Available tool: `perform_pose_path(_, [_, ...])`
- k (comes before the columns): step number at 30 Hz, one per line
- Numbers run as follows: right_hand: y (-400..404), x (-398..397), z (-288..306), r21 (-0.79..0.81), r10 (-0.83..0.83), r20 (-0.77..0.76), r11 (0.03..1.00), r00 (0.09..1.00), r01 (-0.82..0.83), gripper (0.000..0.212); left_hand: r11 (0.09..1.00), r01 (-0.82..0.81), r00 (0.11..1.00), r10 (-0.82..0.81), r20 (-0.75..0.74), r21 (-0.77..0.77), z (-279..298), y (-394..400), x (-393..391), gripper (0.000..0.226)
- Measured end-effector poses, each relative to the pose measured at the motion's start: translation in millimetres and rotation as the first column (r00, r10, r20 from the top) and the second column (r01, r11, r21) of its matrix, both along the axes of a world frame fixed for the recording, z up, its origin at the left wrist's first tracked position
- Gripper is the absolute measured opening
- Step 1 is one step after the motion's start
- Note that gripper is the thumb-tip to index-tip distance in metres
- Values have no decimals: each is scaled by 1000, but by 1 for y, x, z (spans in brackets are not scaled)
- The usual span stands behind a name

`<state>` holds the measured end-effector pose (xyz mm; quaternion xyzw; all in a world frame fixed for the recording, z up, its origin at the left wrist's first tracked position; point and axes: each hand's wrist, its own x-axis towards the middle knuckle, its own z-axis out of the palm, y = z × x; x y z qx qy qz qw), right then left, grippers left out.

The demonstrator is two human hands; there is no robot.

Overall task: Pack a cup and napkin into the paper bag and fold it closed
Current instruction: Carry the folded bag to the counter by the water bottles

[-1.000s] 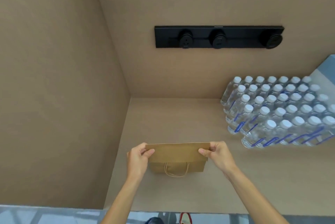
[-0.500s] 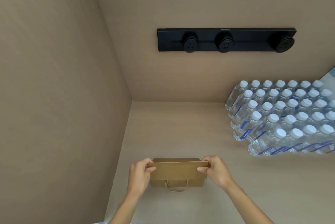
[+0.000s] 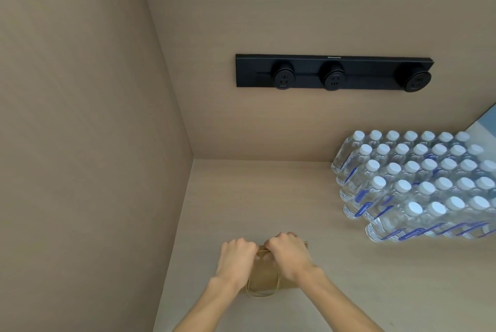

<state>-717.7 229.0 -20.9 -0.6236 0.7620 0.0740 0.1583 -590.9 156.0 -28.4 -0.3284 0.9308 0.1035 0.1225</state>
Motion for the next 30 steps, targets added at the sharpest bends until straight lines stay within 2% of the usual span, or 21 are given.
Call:
perform_pose_path(2, [-1, 6, -7, -38, 47, -29, 998, 998, -48, 20, 999, -6, 1000, 5, -18, -33, -4, 1, 2, 34])
perform_pose_path(5, [5, 10, -15, -91, 117, -74, 988, 990, -123, 20, 997, 11, 998, -15, -62, -76, -11, 1, 9, 31])
perform_pose_path(9, [13, 1, -31, -142, 166, -99, 974, 981, -179, 40, 998, 17, 991, -25, -133, -58, -20, 1, 20, 19])
perform_pose_path(10, [14, -1, -34, -149, 180, -96, 970, 979, -193, 43, 999, 16, 995, -21, -100, -49, -19, 1, 23, 14])
perform_pose_path(12, [14, -4, -33, -178, 199, -100, 961, 975, -214, 47, 998, 53, 998, -55, -44, -42, -21, 0, 25, 29])
perform_pose_path(15, [15, -9, -32, -238, 198, -92, 947, 976, -214, 39, 993, 76, 996, -80, -39, -91, -27, -4, 29, 41])
perform_pose_path(18, [17, -14, -33, -233, 190, -5, 955, 982, -186, 32, 988, 111, 993, -114, -21, -105, -29, -7, 32, 38])
perform_pose_path(21, [20, -13, -33, -232, 159, -44, 959, 986, -165, 8, 989, 104, 989, -115, -97, -108, -32, -10, 35, 24])
perform_pose_path(22, [20, -14, -34, -238, 151, -61, 958, 987, -161, 10, 990, 89, 987, -103, -126, -107, -33, -12, 36, 19])
perform_pose_path(24, [19, -16, -39, -333, 104, -133, 932, 986, -143, 51, 991, 72, 980, -91, -179, -108, -34, -16, 38, 20])
perform_pose_path(25, [18, -17, -37, -377, 77, -152, 917, 985, -130, 59, 992, 63, 977, -84, -197, -109, -33, -18, 40, 22])
perform_pose_path(27, [20, -18, -35, -372, 69, -164, 920, 984, -127, 50, 990, 54, 970, -83, -228, -128, -32, -22, 43, 20])
perform_pose_path(29, [21, -17, -29, -299, 120, -121, 942, 985, -151, 16, 993, 48, 966, -74, -247, -111, -31, -26, 47, 25])
perform_pose_path(30, [23, -19, -28, -289, 126, -112, 945, 986, -154, 6, 995, 47, 968, -67, -243, -90, -32, -27, 48, 31])
